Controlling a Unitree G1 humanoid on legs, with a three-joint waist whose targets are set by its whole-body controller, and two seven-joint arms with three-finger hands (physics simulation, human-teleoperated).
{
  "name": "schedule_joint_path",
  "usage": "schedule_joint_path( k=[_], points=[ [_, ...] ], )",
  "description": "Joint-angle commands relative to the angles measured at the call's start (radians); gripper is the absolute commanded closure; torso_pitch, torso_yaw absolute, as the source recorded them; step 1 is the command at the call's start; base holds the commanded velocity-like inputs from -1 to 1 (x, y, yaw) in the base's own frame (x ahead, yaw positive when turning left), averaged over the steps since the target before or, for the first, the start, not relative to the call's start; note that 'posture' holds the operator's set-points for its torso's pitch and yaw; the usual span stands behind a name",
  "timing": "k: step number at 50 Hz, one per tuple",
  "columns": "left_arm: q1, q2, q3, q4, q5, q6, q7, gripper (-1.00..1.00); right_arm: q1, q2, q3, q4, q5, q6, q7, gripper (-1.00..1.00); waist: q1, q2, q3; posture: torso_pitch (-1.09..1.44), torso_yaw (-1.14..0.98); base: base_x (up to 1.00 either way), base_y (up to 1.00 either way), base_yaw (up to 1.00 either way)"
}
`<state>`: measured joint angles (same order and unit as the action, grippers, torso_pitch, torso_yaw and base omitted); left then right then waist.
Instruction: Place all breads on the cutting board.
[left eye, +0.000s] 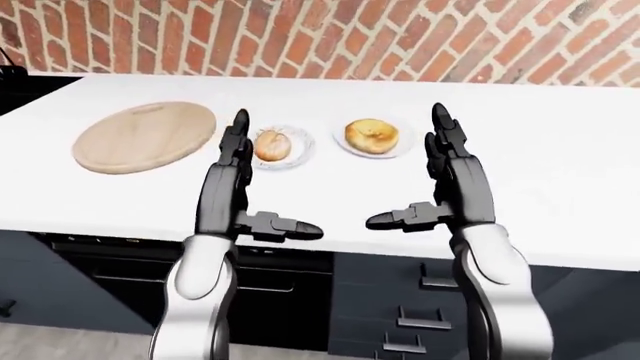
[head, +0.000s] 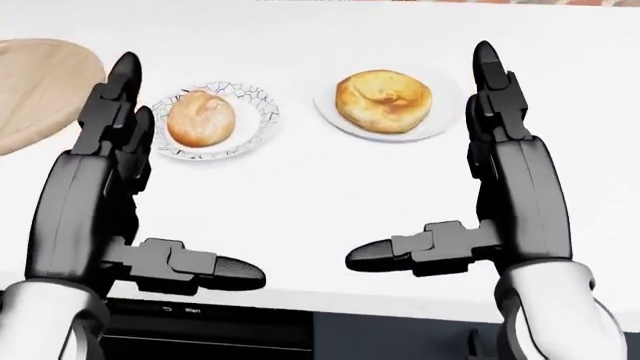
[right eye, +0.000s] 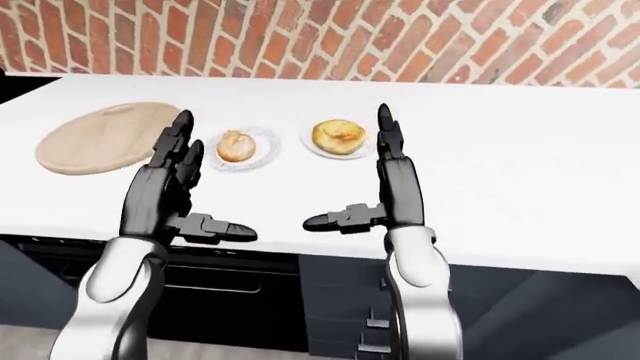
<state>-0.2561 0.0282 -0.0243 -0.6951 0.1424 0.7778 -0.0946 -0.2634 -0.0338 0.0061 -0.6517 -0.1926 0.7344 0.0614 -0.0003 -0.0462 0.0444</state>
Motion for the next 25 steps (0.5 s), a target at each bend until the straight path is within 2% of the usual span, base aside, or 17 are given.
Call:
schedule_joint_path(
  k=[1,3,6,7,9,11,12,13,14,19,20,22,23,24,25],
  points=[
    [-0.031,0.009,0.020,-0.045,0.005,-0.025,0.005,-1.00,-0.035,0.002,0.011,-0.041,-0.004,-0.026,0.000,-1.00,0.002,-0.007,-0.020,0.00,0.00,0.23,0.00,0.00],
    [-0.032,0.010,0.021,-0.049,0.004,-0.022,0.005,-1.00,-0.037,0.004,0.013,-0.043,-0.008,-0.022,0.000,-1.00,0.003,0.009,-0.021,0.00,0.00,0.22,0.00,0.00],
    [-0.036,0.014,0.020,-0.060,0.008,-0.010,0.002,-1.00,-0.048,0.002,0.018,-0.059,-0.020,0.004,0.005,-1.00,0.002,0.037,-0.008,0.00,0.00,0.21,0.00,0.00],
    [-0.040,0.015,0.021,-0.067,0.009,-0.002,0.001,-1.00,-0.052,0.002,0.017,-0.062,-0.022,0.008,0.008,-1.00,0.000,0.048,-0.012,0.00,0.00,0.18,0.00,0.00],
    [-0.040,0.015,0.019,-0.071,0.010,0.000,0.000,-1.00,-0.054,0.002,0.019,-0.066,-0.029,0.012,0.010,-1.00,-0.006,0.086,-0.019,0.00,0.00,0.17,0.00,0.00],
    [-0.040,0.014,0.019,-0.069,0.011,-0.002,0.000,-1.00,-0.058,0.002,0.022,-0.067,-0.036,0.018,0.012,-1.00,-0.006,0.154,-0.043,0.00,0.00,0.16,0.00,0.00],
    [-0.040,0.013,0.019,-0.069,0.010,-0.002,0.000,-1.00,-0.059,0.003,0.022,-0.068,-0.038,0.018,0.013,-1.00,0.005,0.099,-0.029,0.00,0.00,0.23,0.00,0.00],
    [-0.038,0.013,0.018,-0.069,0.010,-0.004,0.000,-1.00,-0.060,0.004,0.020,-0.073,-0.038,0.021,0.015,-1.00,0.000,0.120,-0.024,0.00,0.00,0.33,0.00,0.00],
    [-0.036,0.012,0.016,-0.066,0.011,-0.009,0.001,-1.00,-0.055,0.004,0.017,-0.064,-0.037,0.009,0.014,-1.00,0.009,0.114,-0.015,0.00,0.00,0.38,0.00,0.00],
    [-0.031,0.009,0.014,-0.061,0.013,-0.017,0.002,-1.00,-0.041,0.008,0.012,-0.056,-0.031,-0.009,0.011,-1.00,0.016,0.069,-0.006,0.00,0.00,0.41,0.00,0.00],
    [-0.030,0.010,0.015,-0.059,0.013,-0.020,0.002,-1.00,-0.039,0.006,0.013,-0.052,-0.032,-0.015,0.010,-1.00,0.017,0.059,0.003,0.00,0.00,0.19,0.00,0.00],
    [-0.027,0.009,0.016,-0.056,0.010,-0.025,0.001,-1.00,-0.038,0.007,0.017,-0.054,-0.035,-0.012,0.010,-1.00,0.022,0.031,-0.024,0.00,0.00,0.00,0.00,0.00],
    [-0.025,0.009,0.017,-0.055,0.010,-0.028,0.001,-1.00,-0.039,0.007,0.018,-0.053,-0.036,-0.011,0.010,-1.00,0.023,0.005,-0.029,0.00,0.00,0.00,0.00,0.00],
    [-0.024,0.010,0.022,-0.057,0.008,-0.028,0.000,-1.00,-0.042,0.007,0.018,-0.056,-0.037,-0.007,0.011,-1.00,0.029,-0.012,-0.039,0.00,0.00,0.00,0.00,0.00],
    [-0.024,0.012,0.025,-0.059,0.007,-0.026,-0.001,-1.00,-0.045,0.006,0.019,-0.061,-0.039,0.001,0.013,-1.00,0.027,0.019,-0.016,0.00,0.00,0.00,0.00,0.00]
  ],
)
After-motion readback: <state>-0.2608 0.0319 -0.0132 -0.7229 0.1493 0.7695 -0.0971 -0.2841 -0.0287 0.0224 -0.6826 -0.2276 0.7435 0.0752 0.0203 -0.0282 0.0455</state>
